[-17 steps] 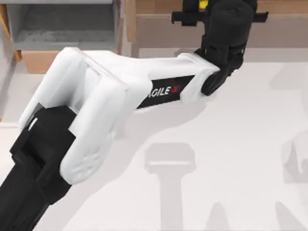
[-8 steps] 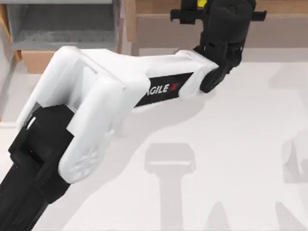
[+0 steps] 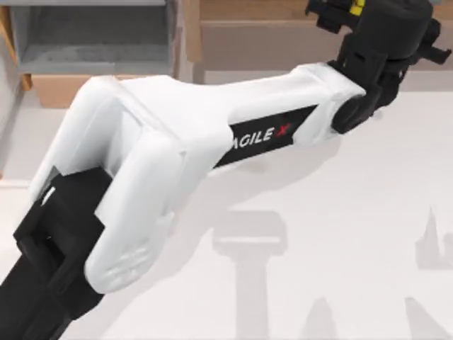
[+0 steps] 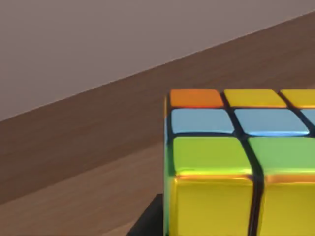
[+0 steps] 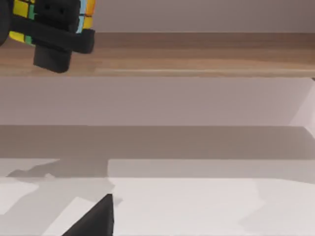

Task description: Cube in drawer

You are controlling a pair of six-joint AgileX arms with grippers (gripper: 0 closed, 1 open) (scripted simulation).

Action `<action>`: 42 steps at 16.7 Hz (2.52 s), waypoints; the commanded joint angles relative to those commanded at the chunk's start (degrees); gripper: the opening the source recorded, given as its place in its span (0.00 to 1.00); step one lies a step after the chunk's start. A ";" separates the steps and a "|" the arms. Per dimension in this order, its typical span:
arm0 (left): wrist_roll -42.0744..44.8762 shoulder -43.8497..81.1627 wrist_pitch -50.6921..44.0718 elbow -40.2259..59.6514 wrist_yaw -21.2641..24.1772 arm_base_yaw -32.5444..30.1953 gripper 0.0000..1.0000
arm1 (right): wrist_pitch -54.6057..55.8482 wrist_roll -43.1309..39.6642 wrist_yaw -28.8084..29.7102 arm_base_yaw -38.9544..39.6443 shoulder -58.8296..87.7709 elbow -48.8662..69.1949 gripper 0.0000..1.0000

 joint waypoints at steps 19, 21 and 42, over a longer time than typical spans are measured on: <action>15.27 -11.56 -76.25 14.14 25.41 8.14 0.00 | 0.00 0.00 0.00 0.00 0.00 0.00 1.00; 15.50 -12.00 -84.29 16.24 26.40 14.30 0.00 | 0.00 0.00 0.00 0.00 0.00 0.00 1.00; 11.43 14.97 -108.52 42.18 31.32 69.88 0.00 | 0.00 0.00 0.00 0.00 0.00 0.00 1.00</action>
